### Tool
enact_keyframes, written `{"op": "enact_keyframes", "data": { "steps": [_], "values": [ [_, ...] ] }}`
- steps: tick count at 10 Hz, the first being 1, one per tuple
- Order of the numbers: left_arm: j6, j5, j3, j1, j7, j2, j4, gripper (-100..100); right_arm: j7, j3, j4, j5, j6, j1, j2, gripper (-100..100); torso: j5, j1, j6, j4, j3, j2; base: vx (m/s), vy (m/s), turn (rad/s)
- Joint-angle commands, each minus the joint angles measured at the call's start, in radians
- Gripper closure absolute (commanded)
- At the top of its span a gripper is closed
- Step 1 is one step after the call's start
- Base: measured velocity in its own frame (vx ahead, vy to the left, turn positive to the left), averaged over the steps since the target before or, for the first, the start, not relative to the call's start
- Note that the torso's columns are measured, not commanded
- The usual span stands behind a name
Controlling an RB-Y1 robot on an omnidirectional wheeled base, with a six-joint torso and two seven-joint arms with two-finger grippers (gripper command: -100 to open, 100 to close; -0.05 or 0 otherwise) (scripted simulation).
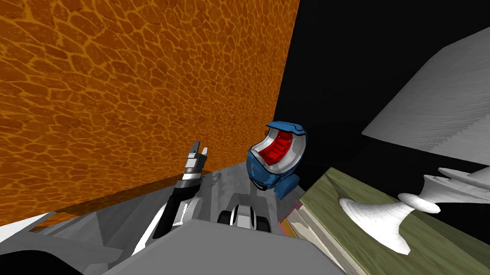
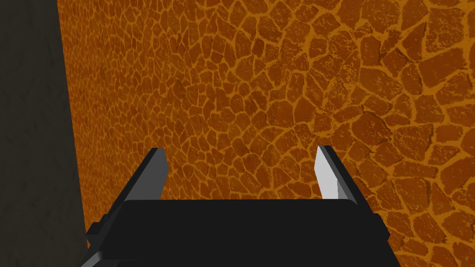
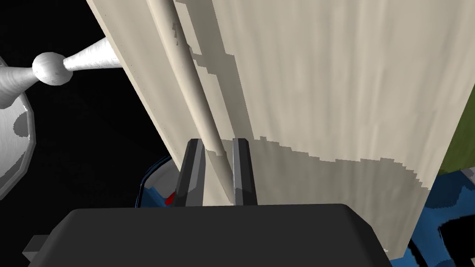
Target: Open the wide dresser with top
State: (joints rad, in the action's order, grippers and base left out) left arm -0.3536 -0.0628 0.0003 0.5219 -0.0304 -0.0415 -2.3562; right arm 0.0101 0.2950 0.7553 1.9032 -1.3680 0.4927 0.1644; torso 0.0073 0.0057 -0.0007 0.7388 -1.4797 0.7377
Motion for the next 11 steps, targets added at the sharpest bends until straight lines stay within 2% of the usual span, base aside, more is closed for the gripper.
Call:
{"op": "enact_keyframes", "data": {
  "steps": [1, 3, 5, 6, 8, 9, 11],
  "values": [
    [0.0, 0.0, 0.0, 0.0, 0.0, 0.0, 0.0, 0, 0.004, 0.015, -0.075, -0.08, 0.036, -0.079, 0.056, 100, -0.004, 0.001, -0.001, 0.001, 0.004, 0.003, -0.215, 0.22, 0.17],
    [0.0, 0.0, 0.0, 0.0, 0.0, 0.0, 0.0, 0, 0.004, 0.015, -0.075, -0.097, 0.036, -0.093, 0.056, 100, -0.007, -0.006, 0.002, 0.0, 0.005, 0.003, -0.117, 0.124, 0.017],
    [0.0, 0.0, 0.0, 0.0, 0.0, 0.0, 0.0, 0, 0.008, 0.028, -0.138, -0.165, 0.067, -0.168, 0.102, 100, -0.006, -0.009, 0.002, -0.002, 0.0, -0.003, -0.085, 0.106, 0.107],
    [0.0, 0.0, 0.0, 0.0, 0.0, 0.0, 0.0, 0, 0.008, 0.028, -0.138, -0.176, 0.067, -0.168, 0.102, 100, -0.008, -0.004, -0.001, -0.001, 0.004, 0.0, -0.12, 0.122, 0.056],
    [0.0, 0.0, 0.0, 0.0, 0.0, 0.0, 0.0, 0, 0.012, 0.041, -0.201, -0.243, 0.099, -0.238, 0.147, 100, -0.006, -0.004, 0.001, 0.0, 0.005, 0.003, -0.143, 0.145, 0.123],
    [0.0, 0.0, 0.0, 0.0, 0.0, 0.0, 0.0, 0, 0.012, 0.041, -0.201, -0.255, 0.099, -0.243, 0.147, 100, -0.005, -0.002, 0.001, 0.0, 0.005, 0.004, -0.129, 0.127, 0.056],
    [0.0, 0.0, 0.0, 0.0, 0.0, 0.0, 0.0, 0, 0.016, 0.053, -0.263, -0.319, 0.13, -0.319, 0.192, 100, -0.003, -0.002, 0.003, -0.001, 0.003, 0.002, -0.137, 0.168, 0.105]
  ]
}}
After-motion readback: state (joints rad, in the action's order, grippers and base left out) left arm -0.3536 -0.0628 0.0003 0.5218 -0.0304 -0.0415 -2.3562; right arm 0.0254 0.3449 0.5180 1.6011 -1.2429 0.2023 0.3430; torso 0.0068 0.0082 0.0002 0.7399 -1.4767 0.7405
